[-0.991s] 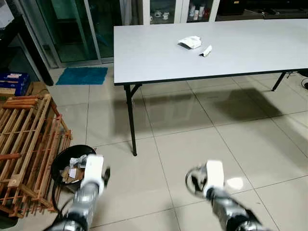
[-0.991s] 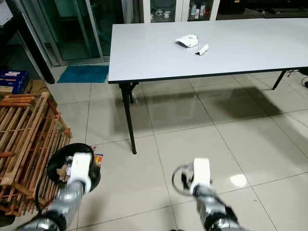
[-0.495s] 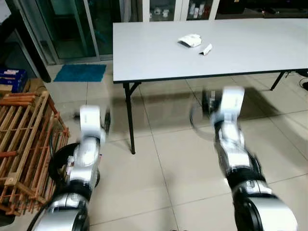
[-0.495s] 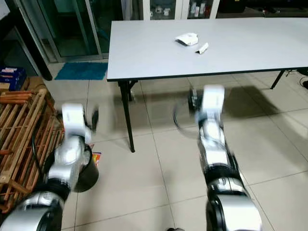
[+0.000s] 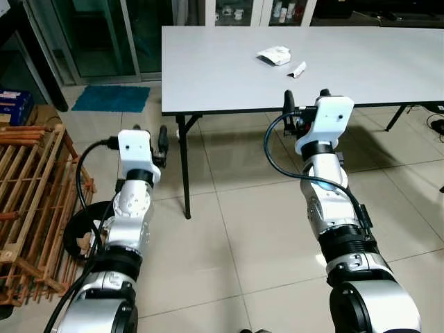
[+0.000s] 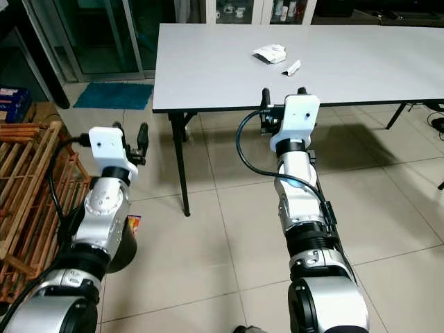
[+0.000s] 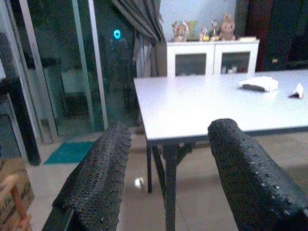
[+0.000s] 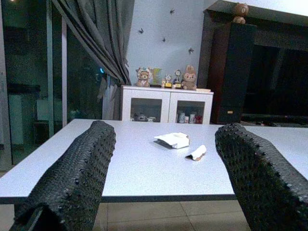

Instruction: Picking trash to rubbish bin

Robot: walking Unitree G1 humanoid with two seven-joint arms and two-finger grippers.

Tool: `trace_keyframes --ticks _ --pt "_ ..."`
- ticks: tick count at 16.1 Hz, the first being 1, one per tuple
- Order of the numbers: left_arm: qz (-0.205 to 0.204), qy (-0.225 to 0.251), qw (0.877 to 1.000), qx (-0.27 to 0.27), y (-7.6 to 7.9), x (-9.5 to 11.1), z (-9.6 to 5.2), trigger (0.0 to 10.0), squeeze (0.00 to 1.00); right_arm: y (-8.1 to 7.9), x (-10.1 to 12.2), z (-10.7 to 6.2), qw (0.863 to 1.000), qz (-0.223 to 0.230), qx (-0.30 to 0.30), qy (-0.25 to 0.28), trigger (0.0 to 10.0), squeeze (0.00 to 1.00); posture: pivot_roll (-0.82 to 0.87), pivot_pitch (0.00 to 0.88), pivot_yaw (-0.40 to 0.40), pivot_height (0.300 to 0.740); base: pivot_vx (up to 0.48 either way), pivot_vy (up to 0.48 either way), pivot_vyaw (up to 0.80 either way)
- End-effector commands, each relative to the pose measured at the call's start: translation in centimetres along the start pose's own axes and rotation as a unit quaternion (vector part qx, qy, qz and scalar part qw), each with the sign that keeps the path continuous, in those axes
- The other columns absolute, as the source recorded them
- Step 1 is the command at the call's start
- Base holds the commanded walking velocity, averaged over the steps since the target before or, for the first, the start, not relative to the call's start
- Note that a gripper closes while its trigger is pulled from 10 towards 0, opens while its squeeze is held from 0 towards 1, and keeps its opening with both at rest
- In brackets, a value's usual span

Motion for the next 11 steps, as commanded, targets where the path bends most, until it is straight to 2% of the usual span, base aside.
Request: trace_keyframes --ticks 1,3,7,11 --pt "0.005 0.002 1.000 -0.007 0.4 0.3 0.1 10.0 0.00 0.4 0.2 0.0 1.000 -0.002 -0.004 0.001 10.0 0.00 0.02 0.000 -0.055 0.740 0.000 0.000 0.00" --pt "0.007 0.013 1.000 -0.010 0.6 1.2 0.5 10.0 0.00 0.4 -0.2 -0.1 1.000 0.003 -0.005 -0.011 10.0 0.00 0.02 0.000 -0.058 0.740 0.000 0.000 0.00" --pt "0.016 0.009 1.000 -0.008 0.7 1.3 0.6 10.0 0.00 0.0 -0.2 -0.1 1.000 0.003 0.004 -0.021 10.0 0.00 0.02 0.000 -0.057 0.740 0.000 -0.410 0.00" --pt "0.014 0.005 1.000 -0.005 0.6 1.2 0.5 10.0 0.00 -0.3 -0.5 -0.3 0.999 0.006 0.010 -0.030 10.0 0.00 0.02 0.000 -0.058 0.740 0.000 -0.457 0.77"
Point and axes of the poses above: a point about 5 cm out from each wrist's last joint towards the gripper, its own z axis pointing out of the wrist towards the gripper, its own x axis along the axis of the wrist's last joint, y = z × x, the point moved 3 cm from there along z, pointing out of the wrist towards the gripper, and after that the axes turned 1 degree about -z, right-handed, at the moved point
